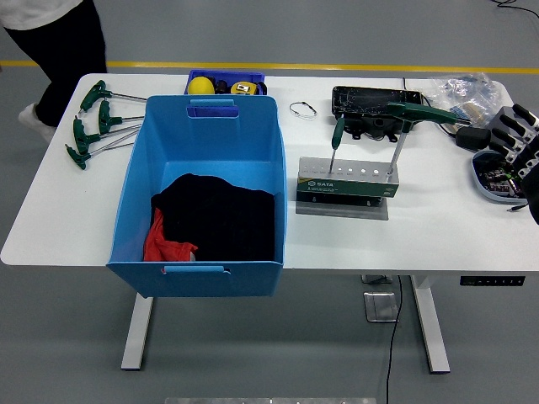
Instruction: Lift tool from toolbox,place it in box,lift tool from toolbox,place it in box
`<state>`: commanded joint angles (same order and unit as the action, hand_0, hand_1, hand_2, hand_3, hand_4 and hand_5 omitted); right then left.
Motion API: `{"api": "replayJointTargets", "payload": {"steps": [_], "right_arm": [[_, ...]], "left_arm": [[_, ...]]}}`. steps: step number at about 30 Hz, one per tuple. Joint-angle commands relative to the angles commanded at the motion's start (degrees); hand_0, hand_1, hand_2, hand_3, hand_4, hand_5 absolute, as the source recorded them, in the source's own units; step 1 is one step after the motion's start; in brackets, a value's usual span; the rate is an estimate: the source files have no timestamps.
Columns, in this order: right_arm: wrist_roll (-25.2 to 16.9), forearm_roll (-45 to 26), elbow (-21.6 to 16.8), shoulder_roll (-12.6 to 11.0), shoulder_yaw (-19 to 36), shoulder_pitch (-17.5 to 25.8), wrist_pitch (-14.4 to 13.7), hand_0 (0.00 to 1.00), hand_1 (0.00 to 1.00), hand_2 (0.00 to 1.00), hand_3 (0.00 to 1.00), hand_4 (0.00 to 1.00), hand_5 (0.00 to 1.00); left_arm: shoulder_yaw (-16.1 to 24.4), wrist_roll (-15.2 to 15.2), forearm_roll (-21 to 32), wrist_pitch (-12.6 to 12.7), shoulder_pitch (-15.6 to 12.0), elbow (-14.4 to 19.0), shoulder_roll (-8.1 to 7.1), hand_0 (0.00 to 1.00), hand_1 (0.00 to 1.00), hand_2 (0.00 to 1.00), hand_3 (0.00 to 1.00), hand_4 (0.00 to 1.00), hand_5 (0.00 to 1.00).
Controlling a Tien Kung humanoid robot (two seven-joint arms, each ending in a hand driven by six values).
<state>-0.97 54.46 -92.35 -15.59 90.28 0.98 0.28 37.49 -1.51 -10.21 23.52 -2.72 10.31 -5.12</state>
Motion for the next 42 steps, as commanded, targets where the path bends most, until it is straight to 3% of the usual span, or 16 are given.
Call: {"api": "replayJointTargets", "payload": {"steps": [4, 9, 10, 13, 15, 16, 20, 22, 27, 28, 33, 34, 39, 40, 42], "right_arm": [[-0.2, 1.9, -0.1, -0.5, 0.1, -0.3, -0.4, 0.888, 0.861, 0.895, 0.921, 0.998, 0.994], [-1.1, 9.5, 0.2, -3.1, -0.3, -1.9, -0.8, 0.888, 0.861, 0.895, 0.921, 0.998, 0.994], [-1.4, 12.4, 0.4, -4.0, -0.6, -2.6, -0.8, 0.910, 0.883, 0.916, 0.932, 0.998, 0.827], [-2.1, 19.1, 1.5, -6.7, -2.1, -4.9, -0.4, 0.910, 0.883, 0.916, 0.932, 0.998, 0.827], [-2.6, 23.9, 2.7, -8.9, -3.9, -7.1, -0.5, 0.910, 0.883, 0.916, 0.932, 0.998, 0.827], [-2.8, 26.5, 3.5, -10.2, -5.2, -8.6, -0.5, 0.981, 0.926, 0.951, 0.968, 0.998, 0.748], [-3.6, 36.2, 6.9, -15.2, -11.2, -15.2, 0.0, 0.981, 0.926, 0.951, 0.968, 0.998, 0.748], [-3.7, 41.0, 8.7, -16.8, -14.4, -18.3, 0.2, 0.998, 0.940, 0.945, 0.948, 0.998, 0.697], [-3.8, 52.2, 15.5, -19.3, -23.3, -27.1, 0.6, 0.998, 0.940, 0.945, 0.948, 0.998, 0.697], [-3.9, 54.4, 16.5, -19.5, -24.8, -28.5, 0.6, 0.991, 0.905, 0.895, 0.918, 0.998, 0.662], [-3.7, 57.6, 22.2, -18.8, -31.2, -35.0, 0.7, 0.991, 0.905, 0.895, 0.918, 0.998, 0.662], [-3.7, 57.6, 23.3, -18.4, -32.2, -36.1, 0.6, 0.953, 0.855, 0.849, 0.886, 0.998, 0.658], [-3.6, 56.2, 30.4, -15.1, -37.6, -42.0, -0.1, 0.953, 0.855, 0.849, 0.886, 0.998, 0.658], [-3.5, 55.9, 31.5, -14.5, -38.3, -42.9, -0.1, 0.853, 0.720, 0.718, 0.838, 0.998, 0.648], [-3.2, 55.5, 33.2, -13.1, -39.6, -44.4, 0.2, 0.853, 0.720, 0.718, 0.838, 0.998, 0.648]], "left_arm": [[-0.2, 0.1, 0.3, 0.0, 0.0, 0.0, -0.03, 0.585, 0.574, 0.578, 0.731, 0.754, 0.677], [0.0, 0.0, 0.1, 0.0, 0.1, 0.0, -0.02, 0.585, 0.574, 0.578, 0.731, 0.754, 0.677], [-0.1, 0.0, 0.1, 0.0, 0.1, 0.0, -0.02, 0.585, 0.573, 0.575, 0.731, 0.754, 0.678], [0.0, -0.1, 0.0, 0.0, 0.2, 0.0, 0.02, 0.585, 0.573, 0.575, 0.731, 0.754, 0.678], [-0.1, -0.1, 0.1, 0.0, 0.3, 0.0, 0.06, 0.585, 0.573, 0.575, 0.731, 0.754, 0.678], [-0.1, -0.1, 0.3, 0.1, 0.4, 0.0, 0.09, 0.584, 0.573, 0.576, 0.732, 0.754, 0.678], [-0.5, -0.2, 0.7, 0.1, 0.7, 0.0, 0.11, 0.584, 0.573, 0.576, 0.732, 0.754, 0.678], [-0.7, -0.2, 0.8, 0.1, 0.8, 0.0, 0.09, 0.584, 0.572, 0.575, 0.732, 0.754, 0.678], [-1.3, -0.1, 1.4, 0.1, 1.2, 0.0, 0.05, 0.584, 0.572, 0.575, 0.732, 0.754, 0.678], [-1.3, -0.1, 1.4, 0.2, 1.3, 0.0, 0.04, 0.582, 0.572, 0.572, 0.730, 0.754, 0.677], [-1.6, 0.0, 1.9, 0.4, 1.6, 0.0, -0.02, 0.582, 0.572, 0.572, 0.730, 0.754, 0.677], [-1.8, 0.0, 2.0, 0.4, 1.7, 0.0, -0.02, 0.580, 0.567, 0.570, 0.730, 0.753, 0.675], [-2.6, 0.1, 2.8, 0.5, 2.1, 0.0, -0.04, 0.580, 0.567, 0.570, 0.730, 0.753, 0.675], [-2.7, 0.0, 2.9, 0.5, 2.1, 0.0, -0.04, 0.580, 0.567, 0.570, 0.731, 0.753, 0.674], [-2.9, 0.0, 3.0, 0.5, 2.2, 0.0, -0.06, 0.580, 0.567, 0.570, 0.731, 0.753, 0.674]]}}
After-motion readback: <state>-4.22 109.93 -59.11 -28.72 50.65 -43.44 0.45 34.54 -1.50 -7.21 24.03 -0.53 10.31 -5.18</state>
